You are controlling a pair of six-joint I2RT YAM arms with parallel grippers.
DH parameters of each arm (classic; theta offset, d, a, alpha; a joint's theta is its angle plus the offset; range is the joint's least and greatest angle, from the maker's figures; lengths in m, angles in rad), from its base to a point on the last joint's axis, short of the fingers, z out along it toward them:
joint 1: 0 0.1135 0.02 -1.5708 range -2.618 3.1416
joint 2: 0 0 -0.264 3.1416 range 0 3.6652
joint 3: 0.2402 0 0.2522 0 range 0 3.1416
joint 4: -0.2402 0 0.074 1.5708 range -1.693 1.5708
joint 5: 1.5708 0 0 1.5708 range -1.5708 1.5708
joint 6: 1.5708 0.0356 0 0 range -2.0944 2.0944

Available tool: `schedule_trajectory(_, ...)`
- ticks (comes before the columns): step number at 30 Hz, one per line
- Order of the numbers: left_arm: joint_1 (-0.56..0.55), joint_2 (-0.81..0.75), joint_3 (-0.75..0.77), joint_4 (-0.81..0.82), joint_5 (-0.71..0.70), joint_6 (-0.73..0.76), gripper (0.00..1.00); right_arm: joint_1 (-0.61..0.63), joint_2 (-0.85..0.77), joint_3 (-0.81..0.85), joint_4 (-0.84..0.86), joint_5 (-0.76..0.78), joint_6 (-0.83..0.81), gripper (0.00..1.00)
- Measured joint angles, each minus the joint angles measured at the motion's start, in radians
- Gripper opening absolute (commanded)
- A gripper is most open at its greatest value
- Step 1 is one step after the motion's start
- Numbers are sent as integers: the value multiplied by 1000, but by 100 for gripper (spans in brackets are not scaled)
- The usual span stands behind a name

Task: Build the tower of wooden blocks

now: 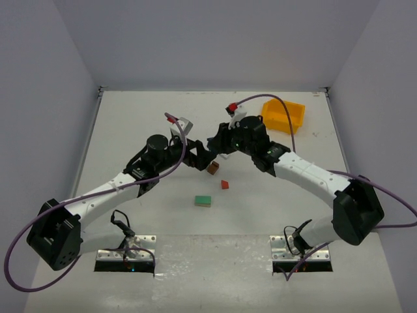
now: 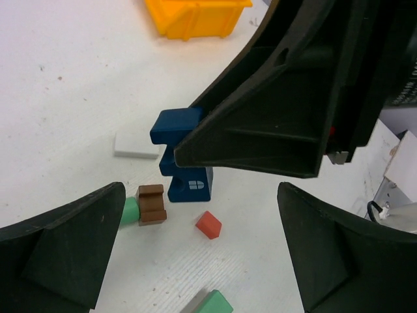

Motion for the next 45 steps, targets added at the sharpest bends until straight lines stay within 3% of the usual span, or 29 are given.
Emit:
schedule_trajectory(3,0,-42,0,2,-27,2,100,-5,24,111,-174,38,-123,0)
schedule_trajectory(7,0,-75,0,1,-115,3,100,-11,47,114,-327,151,-206,0)
schedule_trajectory(13,12,-73,1,-3,-248,-1,100,-60,154,39,-508,234,-233,2)
schedule_trajectory(18,25,-55,1,-2,-288,-5,100,-100,241,35,-555,250,-231,3)
schedule_trajectory(23,30,-37,1,0,-295,-7,100,-118,316,54,-559,244,-224,15)
schedule_trajectory(29,41,-16,1,-1,-295,-12,100,-122,329,68,-558,248,-209,41)
schedule_trajectory(37,48,-8,1,2,-281,-17,100,-122,279,0,-572,264,-173,49)
schedule_trajectory(39,49,-3,1,8,-274,-18,100,-122,254,-21,-579,263,-162,48)
schedule_trajectory(45,49,14,1,14,-261,-18,100,-122,228,-43,-571,262,-148,17)
